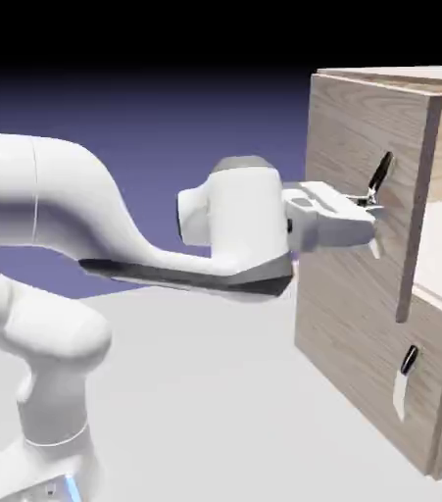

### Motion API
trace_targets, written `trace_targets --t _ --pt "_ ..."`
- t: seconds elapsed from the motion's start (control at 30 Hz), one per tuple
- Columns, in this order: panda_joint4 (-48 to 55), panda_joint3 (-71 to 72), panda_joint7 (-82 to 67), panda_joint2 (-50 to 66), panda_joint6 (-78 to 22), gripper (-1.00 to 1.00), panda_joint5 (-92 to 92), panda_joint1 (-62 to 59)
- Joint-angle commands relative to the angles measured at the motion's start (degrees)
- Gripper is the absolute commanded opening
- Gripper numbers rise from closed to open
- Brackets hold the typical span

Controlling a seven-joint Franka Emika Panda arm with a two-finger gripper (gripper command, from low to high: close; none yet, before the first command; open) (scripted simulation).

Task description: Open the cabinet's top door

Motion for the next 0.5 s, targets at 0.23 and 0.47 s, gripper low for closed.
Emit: trace_targets --t 0.23,0.47 --pt "-9.27 15.56 0.12 -2.29 -2.97 -1.00 10.41 -16.60" --pt "-15.36 30.08 0.09 -6.24 -2.27 -1.00 21.10 -30.89"
